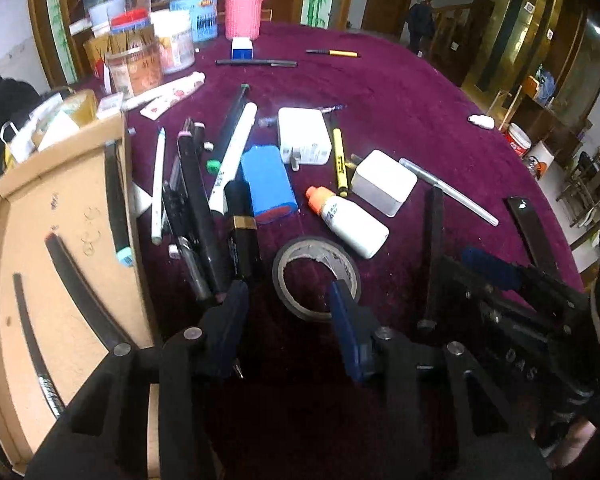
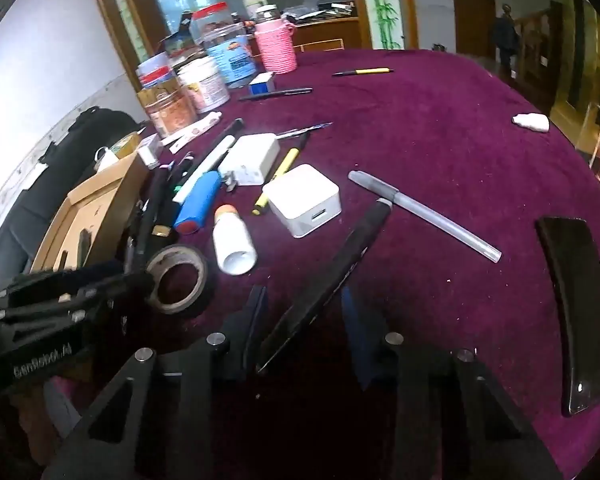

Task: Organize rigid objects
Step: 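Grasp the black tape roll with the left tool while the right tool grasps a black marker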

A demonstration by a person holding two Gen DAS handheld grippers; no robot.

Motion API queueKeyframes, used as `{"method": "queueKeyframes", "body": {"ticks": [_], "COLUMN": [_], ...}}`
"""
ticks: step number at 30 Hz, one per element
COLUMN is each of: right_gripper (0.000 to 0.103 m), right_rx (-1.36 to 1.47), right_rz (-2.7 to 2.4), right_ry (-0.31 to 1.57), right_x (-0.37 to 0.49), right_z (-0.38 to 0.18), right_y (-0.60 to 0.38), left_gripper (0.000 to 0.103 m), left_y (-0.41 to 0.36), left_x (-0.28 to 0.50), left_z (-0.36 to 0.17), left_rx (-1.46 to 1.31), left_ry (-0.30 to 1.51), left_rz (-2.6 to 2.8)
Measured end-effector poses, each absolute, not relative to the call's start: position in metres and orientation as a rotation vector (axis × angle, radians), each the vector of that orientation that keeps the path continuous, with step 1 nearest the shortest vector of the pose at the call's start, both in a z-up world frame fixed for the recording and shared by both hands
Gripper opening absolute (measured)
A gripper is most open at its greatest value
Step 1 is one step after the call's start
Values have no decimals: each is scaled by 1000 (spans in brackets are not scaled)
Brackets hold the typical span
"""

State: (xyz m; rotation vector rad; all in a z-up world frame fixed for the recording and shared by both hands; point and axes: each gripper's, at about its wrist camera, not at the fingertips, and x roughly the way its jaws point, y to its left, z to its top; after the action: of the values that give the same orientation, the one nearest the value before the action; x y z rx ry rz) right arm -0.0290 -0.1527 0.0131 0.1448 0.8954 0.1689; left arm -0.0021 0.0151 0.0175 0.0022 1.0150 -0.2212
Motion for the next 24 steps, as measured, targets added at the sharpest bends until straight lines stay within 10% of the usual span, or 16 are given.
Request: {"method": "queueKeyframes", "body": {"ticks": [24], "right_gripper": [23], "right_rx": [69], "right_rz": [78], "right_ry": [980], "right_x": [4], "right_z": [-4], "right_y": [-141], "left_gripper": [10], "left_y": [-4], "left_x": [28], "left_z": [-10], "left_rx": [131], "left_ry": [1117], "left_rz": [-261]}}
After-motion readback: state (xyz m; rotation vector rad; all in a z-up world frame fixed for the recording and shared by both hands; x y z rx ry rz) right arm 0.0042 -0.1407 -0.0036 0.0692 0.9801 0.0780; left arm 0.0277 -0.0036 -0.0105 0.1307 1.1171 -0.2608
